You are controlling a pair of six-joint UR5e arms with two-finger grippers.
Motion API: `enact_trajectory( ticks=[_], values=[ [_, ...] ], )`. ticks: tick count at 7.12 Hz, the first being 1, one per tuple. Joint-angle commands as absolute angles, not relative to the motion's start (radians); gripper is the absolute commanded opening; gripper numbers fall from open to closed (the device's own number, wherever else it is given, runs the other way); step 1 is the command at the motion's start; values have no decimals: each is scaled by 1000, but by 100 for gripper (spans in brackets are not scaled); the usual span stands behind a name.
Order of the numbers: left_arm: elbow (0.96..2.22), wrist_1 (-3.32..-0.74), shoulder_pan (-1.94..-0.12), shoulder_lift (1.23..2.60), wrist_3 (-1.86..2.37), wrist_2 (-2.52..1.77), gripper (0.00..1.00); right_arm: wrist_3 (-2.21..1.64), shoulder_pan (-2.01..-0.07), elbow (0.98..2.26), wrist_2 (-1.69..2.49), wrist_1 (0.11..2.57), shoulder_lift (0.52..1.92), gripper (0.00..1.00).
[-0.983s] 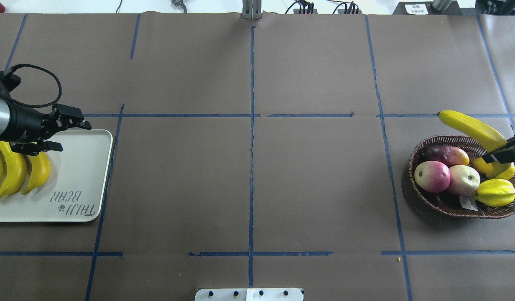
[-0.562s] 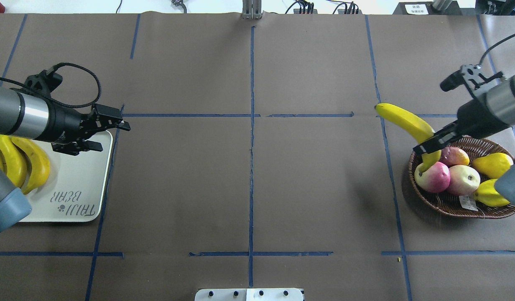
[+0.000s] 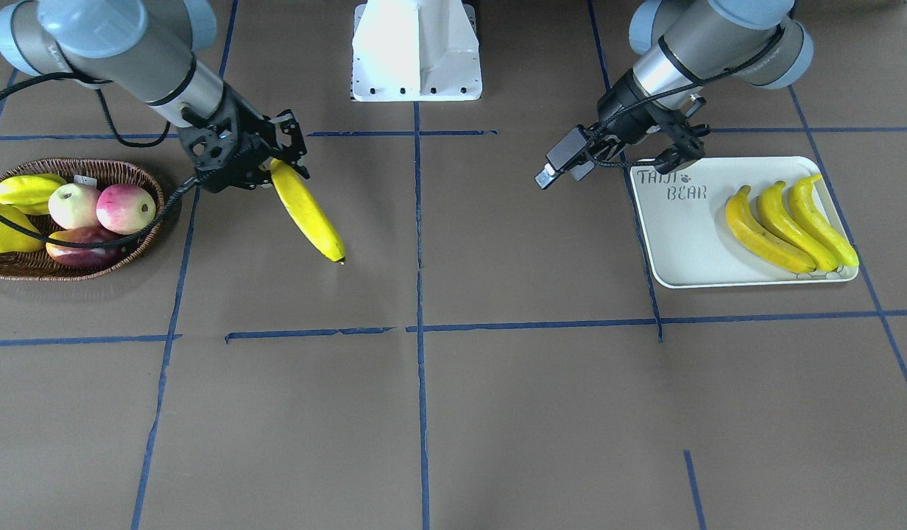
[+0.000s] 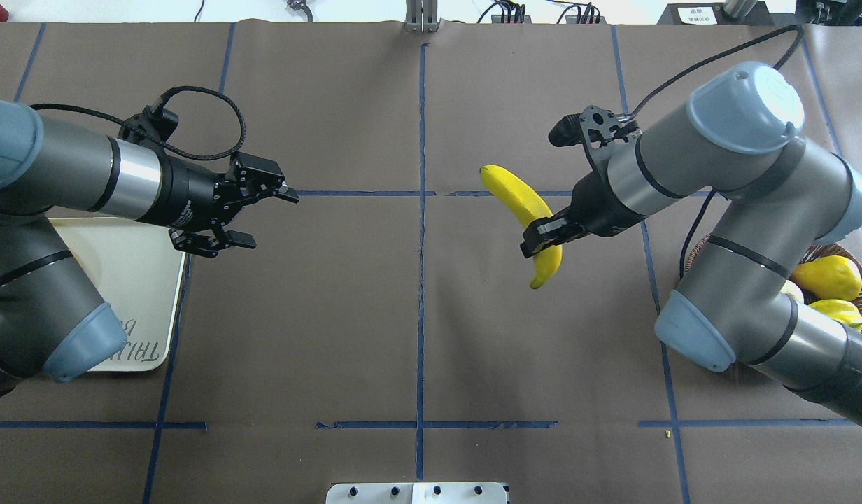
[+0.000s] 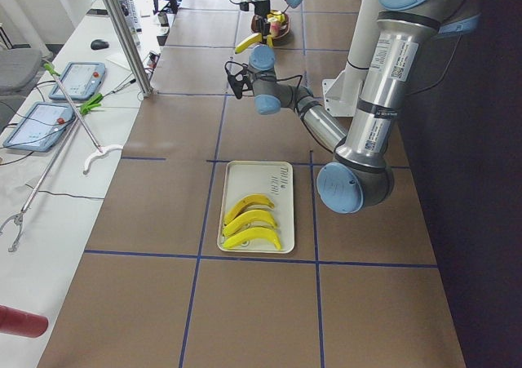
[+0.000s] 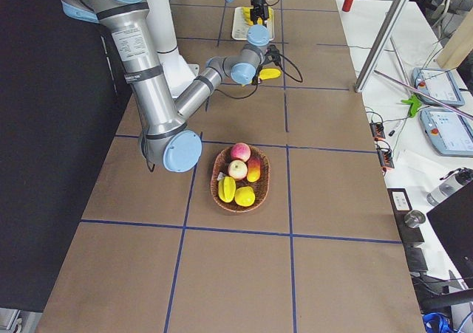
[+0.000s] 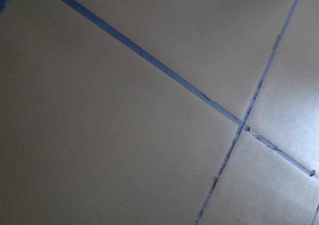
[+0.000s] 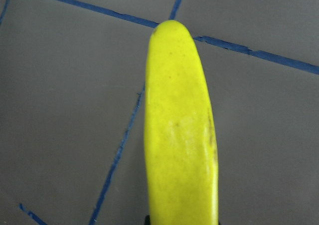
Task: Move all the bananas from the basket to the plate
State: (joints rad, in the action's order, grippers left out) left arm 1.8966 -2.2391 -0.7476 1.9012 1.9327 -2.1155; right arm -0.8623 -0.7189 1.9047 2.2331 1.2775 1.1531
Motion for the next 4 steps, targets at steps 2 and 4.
enact_trajectory(
  ticks=[2, 4],
  values=[
    [1888, -2241, -672, 2029, 2121, -2013, 99, -1024, -663, 1898, 2194, 1276, 1036, 0],
    [1887, -2259, -637, 2062, 2167, -1941, 99, -1078, -617, 1901, 2158, 1275, 1002, 0]
  ],
)
